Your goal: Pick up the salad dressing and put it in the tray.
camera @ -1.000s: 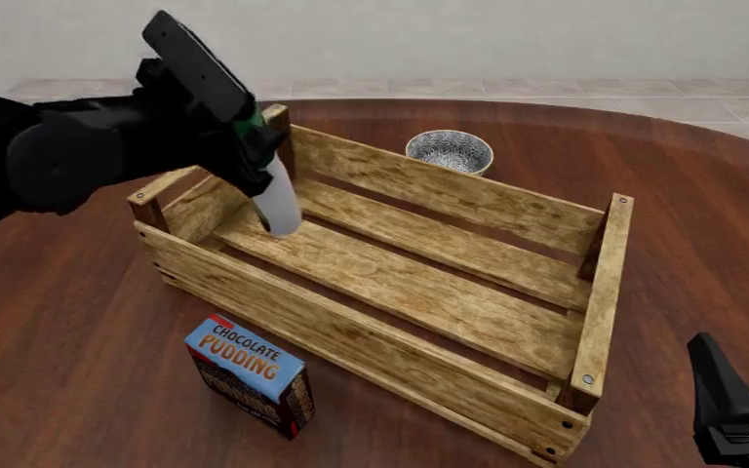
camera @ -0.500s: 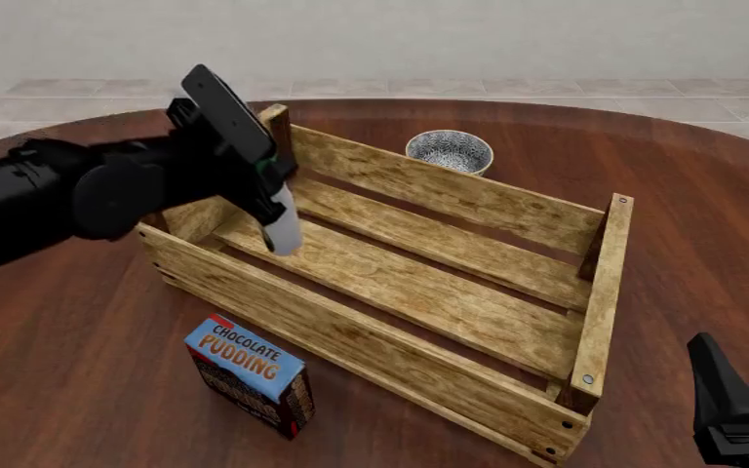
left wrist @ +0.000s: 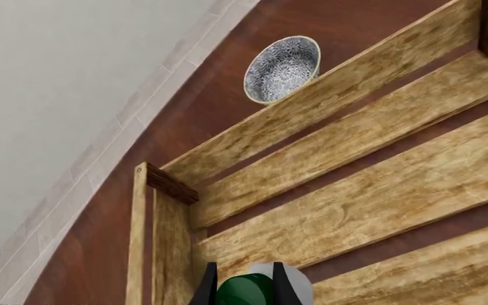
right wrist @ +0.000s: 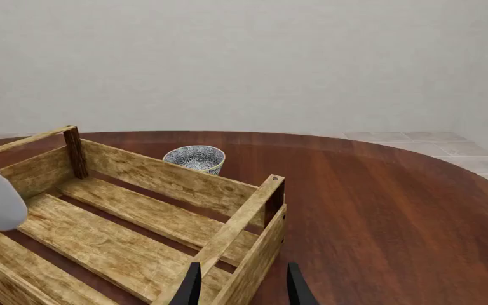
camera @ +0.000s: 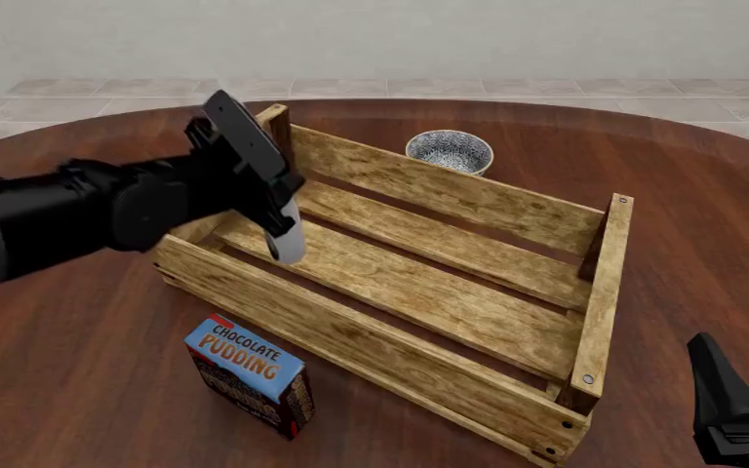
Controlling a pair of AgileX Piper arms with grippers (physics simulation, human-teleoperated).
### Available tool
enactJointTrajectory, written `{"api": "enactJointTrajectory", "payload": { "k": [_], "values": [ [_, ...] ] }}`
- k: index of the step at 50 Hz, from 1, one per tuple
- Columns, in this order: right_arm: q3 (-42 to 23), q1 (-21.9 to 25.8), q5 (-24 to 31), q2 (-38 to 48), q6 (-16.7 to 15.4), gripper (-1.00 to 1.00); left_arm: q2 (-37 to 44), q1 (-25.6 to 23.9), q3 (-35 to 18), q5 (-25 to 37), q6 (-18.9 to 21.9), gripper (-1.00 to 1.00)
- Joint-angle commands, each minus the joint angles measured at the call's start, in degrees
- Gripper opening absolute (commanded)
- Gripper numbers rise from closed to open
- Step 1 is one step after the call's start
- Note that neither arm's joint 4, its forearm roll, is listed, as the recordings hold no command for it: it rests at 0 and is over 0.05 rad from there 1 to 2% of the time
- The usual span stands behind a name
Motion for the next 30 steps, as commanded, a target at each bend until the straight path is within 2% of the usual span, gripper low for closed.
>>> {"api": "enactJointTrajectory", "payload": {
  "k": [1, 30],
  "values": [
    [0.0, 0.0, 0.0, 0.0, 0.0, 1.00, 1.6, 0.4, 0.3, -1.8, 1.4, -1.00],
    [0.0, 0.0, 0.0, 0.0, 0.0, 1.00, 4.5, 0.7, 1.5, -3.8, 2.0, -1.00]
  ]
}}
